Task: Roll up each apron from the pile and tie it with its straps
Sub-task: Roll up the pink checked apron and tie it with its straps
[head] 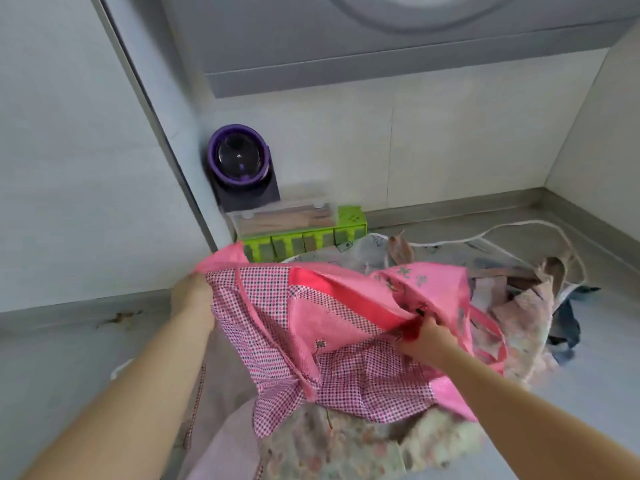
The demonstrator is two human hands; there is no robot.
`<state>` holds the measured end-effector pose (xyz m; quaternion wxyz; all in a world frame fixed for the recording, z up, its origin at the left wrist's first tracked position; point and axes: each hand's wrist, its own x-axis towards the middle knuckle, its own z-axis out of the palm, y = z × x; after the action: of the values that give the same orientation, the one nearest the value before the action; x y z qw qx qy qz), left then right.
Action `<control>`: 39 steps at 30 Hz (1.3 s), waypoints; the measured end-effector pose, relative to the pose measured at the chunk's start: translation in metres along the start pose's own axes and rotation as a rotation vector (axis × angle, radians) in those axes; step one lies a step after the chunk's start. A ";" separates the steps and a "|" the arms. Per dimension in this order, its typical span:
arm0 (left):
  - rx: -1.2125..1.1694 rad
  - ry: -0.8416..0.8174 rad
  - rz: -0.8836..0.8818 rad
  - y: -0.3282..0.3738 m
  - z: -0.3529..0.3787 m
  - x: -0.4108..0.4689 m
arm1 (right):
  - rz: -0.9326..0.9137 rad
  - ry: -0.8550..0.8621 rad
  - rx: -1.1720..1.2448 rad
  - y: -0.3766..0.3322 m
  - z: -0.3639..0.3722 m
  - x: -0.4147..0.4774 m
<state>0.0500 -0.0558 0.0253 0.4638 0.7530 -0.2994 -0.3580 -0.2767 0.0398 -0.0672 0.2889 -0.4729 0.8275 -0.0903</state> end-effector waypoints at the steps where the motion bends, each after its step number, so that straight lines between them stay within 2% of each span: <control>1: 0.066 0.048 -0.005 -0.006 -0.008 0.007 | -0.025 0.049 -0.021 0.000 0.005 0.001; 3: 0.140 0.100 0.001 -0.017 -0.024 0.017 | -0.066 0.138 -0.088 -0.002 0.011 0.003; 6: 0.295 0.089 0.159 -0.030 -0.035 0.025 | -0.148 0.202 -0.166 -0.009 0.005 0.004; 9: 0.394 0.056 0.529 -0.021 -0.024 -0.001 | -0.296 0.265 -0.188 -0.020 -0.006 0.013; 11: 0.469 -0.157 0.802 -0.011 -0.004 -0.032 | -0.404 0.258 -0.142 -0.025 -0.013 0.019; 14: 0.891 -0.528 1.086 -0.012 0.027 -0.057 | -0.578 0.281 0.005 -0.033 -0.023 0.021; 16: 1.121 -0.644 1.119 -0.014 0.045 -0.058 | -0.630 0.330 0.027 -0.037 -0.031 0.016; 18: 1.196 -0.687 1.121 -0.015 0.061 -0.053 | -0.663 0.389 -0.006 -0.041 -0.040 0.010; 25: 1.206 -0.760 1.142 -0.016 0.098 -0.043 | -0.664 0.378 -0.043 -0.042 -0.070 -0.004; 27: 1.092 -0.779 1.194 -0.022 0.101 -0.044 | -0.638 0.319 -0.032 -0.038 -0.077 -0.004; 29: 0.883 -0.761 1.218 -0.023 0.097 -0.048 | -0.590 0.243 0.001 -0.035 -0.084 -0.005; 32: 0.708 -0.591 1.240 0.000 0.080 -0.060 | -0.529 0.145 0.051 -0.032 -0.100 -0.008; 34: 0.666 -0.468 1.404 0.031 0.065 -0.072 | -0.536 0.115 0.047 -0.041 -0.116 -0.015; 37: 0.556 -0.299 1.657 0.086 0.036 -0.088 | -0.560 0.207 -0.082 -0.062 -0.146 -0.032; 39: 0.558 -0.191 1.775 0.123 0.014 -0.097 | -0.598 0.344 -0.114 -0.077 -0.167 -0.040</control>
<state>-0.0311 -0.0351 0.1587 0.3432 0.3003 -0.8769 0.1519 -0.2989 0.0112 0.1172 0.0791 -0.6877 0.6926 -0.2028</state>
